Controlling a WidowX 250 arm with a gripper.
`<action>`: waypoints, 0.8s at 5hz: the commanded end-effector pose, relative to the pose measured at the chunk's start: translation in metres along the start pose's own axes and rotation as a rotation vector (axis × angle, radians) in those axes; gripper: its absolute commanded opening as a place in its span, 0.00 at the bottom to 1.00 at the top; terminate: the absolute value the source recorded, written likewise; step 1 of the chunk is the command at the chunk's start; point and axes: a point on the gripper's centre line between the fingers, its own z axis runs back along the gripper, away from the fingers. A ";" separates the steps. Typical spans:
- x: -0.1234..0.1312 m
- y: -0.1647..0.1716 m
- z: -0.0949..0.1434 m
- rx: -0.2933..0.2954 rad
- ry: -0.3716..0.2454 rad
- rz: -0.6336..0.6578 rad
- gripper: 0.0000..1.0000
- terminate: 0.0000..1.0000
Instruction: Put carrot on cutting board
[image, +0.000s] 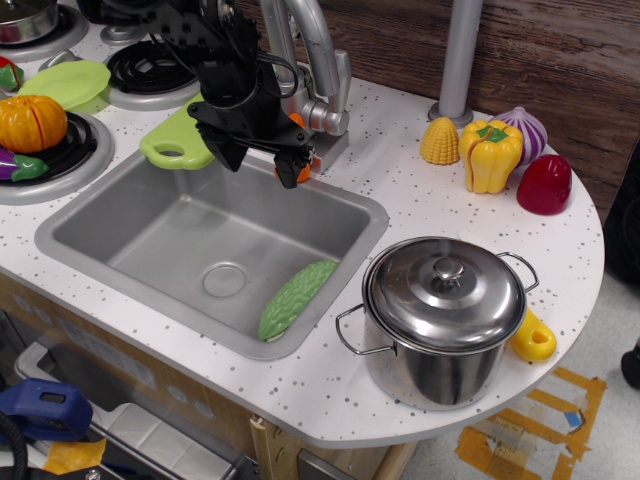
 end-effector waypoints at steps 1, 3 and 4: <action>0.021 0.006 0.000 -0.012 -0.102 -0.028 1.00 0.00; 0.033 0.000 -0.010 -0.039 -0.160 -0.038 1.00 0.00; 0.034 -0.001 -0.016 -0.063 -0.164 -0.029 1.00 0.00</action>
